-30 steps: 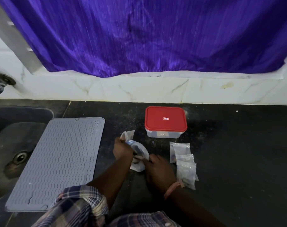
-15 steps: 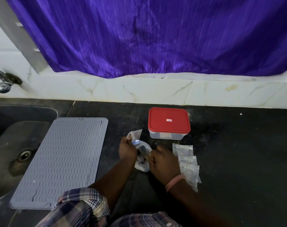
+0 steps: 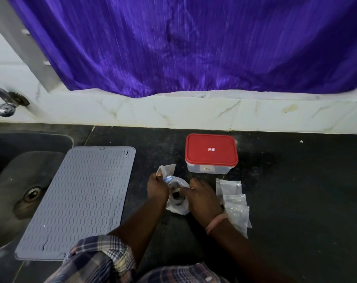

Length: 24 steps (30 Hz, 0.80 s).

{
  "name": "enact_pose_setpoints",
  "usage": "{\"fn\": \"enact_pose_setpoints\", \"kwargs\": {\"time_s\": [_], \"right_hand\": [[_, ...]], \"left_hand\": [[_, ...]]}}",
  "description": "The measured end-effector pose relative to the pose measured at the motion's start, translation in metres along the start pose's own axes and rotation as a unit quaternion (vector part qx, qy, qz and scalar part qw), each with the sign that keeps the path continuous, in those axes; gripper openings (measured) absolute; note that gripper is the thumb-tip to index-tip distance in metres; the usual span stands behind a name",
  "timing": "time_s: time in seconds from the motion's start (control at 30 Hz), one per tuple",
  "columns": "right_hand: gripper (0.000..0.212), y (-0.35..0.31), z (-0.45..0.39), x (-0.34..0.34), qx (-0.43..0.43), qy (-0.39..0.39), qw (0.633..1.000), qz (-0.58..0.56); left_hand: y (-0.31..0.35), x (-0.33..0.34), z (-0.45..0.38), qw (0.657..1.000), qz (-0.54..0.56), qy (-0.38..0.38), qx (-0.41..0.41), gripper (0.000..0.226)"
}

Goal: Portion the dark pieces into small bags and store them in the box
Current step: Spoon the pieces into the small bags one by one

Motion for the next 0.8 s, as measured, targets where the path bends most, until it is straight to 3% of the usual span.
{"fn": "enact_pose_setpoints", "kwargs": {"time_s": [0.3,0.53,0.67,0.8], "right_hand": [[0.02,0.019,0.008,0.005,0.079,0.009,0.996,0.033],[0.021,0.018,0.021,0.0,0.132,0.034,0.99,-0.034],[0.022,0.018,0.016,0.011,0.13,-0.009,0.991,0.01],[0.027,0.018,0.016,0.015,0.148,-0.007,0.986,-0.069]], "left_hand": [[0.003,0.005,0.003,1.0,0.014,0.009,0.0,0.032],[0.004,0.005,0.005,1.0,0.011,0.013,-0.023,0.031],[0.0,0.006,0.004,0.999,0.011,0.009,-0.03,0.031],[0.001,0.008,0.004,0.999,0.026,0.005,-0.029,0.033]]}}
Point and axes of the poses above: each hand's wrist, its own z-axis away from the middle knuckle, its own x-axis out of the palm, y = z × x, the point moved 7 cm from there along -z, towards the middle knuckle, and after that the axes turned 8 degrees about x, right-handed, at the moved point
